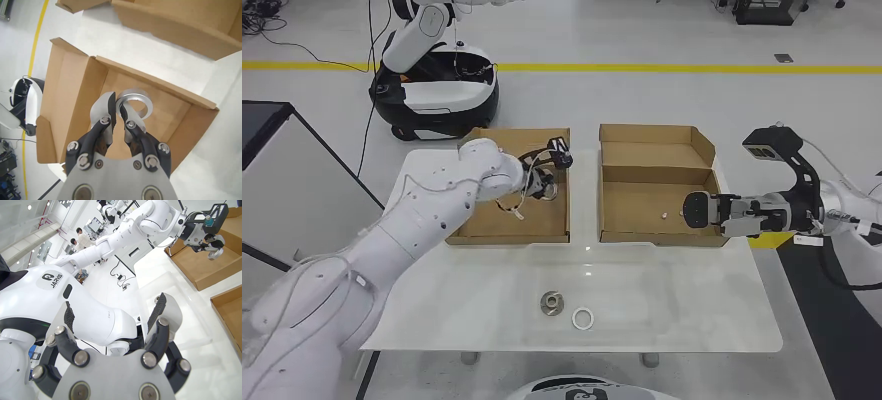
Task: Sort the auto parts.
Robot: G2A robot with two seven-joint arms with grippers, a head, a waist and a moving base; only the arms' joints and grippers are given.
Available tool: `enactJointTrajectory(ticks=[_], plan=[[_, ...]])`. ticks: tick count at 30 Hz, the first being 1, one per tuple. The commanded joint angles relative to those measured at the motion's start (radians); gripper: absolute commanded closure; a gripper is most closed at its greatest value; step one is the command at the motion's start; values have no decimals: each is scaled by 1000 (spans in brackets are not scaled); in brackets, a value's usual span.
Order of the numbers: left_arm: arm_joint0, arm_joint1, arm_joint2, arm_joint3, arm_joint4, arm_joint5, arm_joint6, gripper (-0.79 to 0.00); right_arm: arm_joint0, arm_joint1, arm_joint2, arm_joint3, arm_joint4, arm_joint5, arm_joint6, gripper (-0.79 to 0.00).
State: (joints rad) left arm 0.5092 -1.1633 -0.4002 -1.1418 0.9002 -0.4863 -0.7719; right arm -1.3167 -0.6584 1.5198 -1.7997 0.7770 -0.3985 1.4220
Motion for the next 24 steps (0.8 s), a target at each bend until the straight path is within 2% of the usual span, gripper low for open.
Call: enactJointTrajectory(ticks=[1,13,24], plan=[[0,-11,10,32,10,-7,-7,0,0,0,0,0,0,0,0,-785],[17,-65,34,170,31,-30,-6,0,0,0,0,0,0,0,0,-785],[32,-95,28,212,39,-48,-1,0,0,0,0,0,0,0,0,-785]])
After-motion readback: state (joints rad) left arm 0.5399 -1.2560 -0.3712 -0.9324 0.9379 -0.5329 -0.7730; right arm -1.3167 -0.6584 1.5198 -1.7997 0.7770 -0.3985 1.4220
